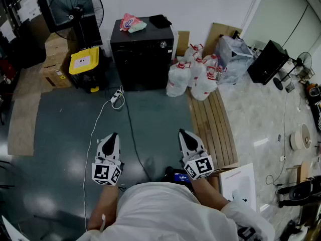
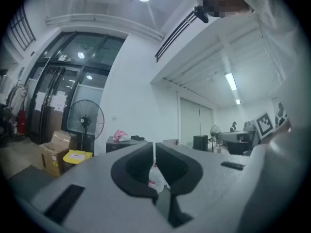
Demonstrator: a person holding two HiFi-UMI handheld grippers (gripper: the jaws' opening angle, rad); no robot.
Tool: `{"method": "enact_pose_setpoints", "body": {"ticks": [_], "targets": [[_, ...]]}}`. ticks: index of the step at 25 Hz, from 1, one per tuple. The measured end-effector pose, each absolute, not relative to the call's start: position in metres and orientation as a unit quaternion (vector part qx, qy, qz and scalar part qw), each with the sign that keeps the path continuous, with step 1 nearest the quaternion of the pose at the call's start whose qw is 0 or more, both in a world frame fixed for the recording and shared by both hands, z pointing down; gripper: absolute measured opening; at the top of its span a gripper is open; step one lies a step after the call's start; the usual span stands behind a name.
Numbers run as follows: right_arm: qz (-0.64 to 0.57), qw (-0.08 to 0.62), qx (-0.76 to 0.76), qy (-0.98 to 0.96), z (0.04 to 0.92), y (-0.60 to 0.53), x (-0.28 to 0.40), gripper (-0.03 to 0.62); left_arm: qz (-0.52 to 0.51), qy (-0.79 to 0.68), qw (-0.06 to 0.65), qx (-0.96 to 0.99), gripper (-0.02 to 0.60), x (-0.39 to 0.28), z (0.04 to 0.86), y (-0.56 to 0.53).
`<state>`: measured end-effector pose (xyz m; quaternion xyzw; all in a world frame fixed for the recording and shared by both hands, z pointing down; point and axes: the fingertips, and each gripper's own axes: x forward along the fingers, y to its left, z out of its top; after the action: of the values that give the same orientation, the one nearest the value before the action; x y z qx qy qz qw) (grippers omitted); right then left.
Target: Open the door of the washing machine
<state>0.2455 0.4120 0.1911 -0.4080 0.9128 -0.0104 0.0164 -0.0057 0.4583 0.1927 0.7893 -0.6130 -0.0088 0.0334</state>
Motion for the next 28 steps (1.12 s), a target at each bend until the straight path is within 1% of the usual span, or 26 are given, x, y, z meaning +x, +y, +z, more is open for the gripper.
{"method": "enact_pose_setpoints", "body": {"ticks": [6, 10, 12, 19, 23, 26, 28], "targets": [[-0.014, 0.005, -0.416, 0.909, 0.198, 0.45, 0.182, 0.031, -0.006, -0.602, 0.036, 0.798, 0.011, -0.059, 0.205, 0.495], [-0.03, -0.019, -0.426, 0.904, 0.214, 0.473, 0.166, 0.032, -0.027, -0.591, 0.08, 0.802, 0.011, -0.078, 0.227, 0.52], [-0.012, -0.018, -0.422, 0.907, 0.206, 0.482, 0.161, 0.032, -0.044, -0.586, 0.085, 0.805, 0.011, -0.081, 0.222, 0.531], [0.006, 0.014, -0.392, 0.92, 0.18, 0.486, 0.179, 0.034, -0.057, -0.591, 0.064, 0.802, 0.011, -0.065, 0.201, 0.548], [0.011, -0.016, -0.396, 0.918, 0.189, 0.498, 0.202, 0.034, -0.046, -0.571, 0.077, 0.816, 0.011, -0.035, 0.203, 0.562], [-0.001, -0.011, -0.401, 0.916, 0.194, 0.506, 0.227, 0.035, -0.037, -0.557, 0.055, 0.828, 0.011, -0.007, 0.194, 0.566], [-0.007, -0.006, -0.404, 0.915, 0.195, 0.511, 0.243, 0.035, -0.034, -0.552, 0.057, 0.831, 0.011, 0.009, 0.195, 0.566]]}}
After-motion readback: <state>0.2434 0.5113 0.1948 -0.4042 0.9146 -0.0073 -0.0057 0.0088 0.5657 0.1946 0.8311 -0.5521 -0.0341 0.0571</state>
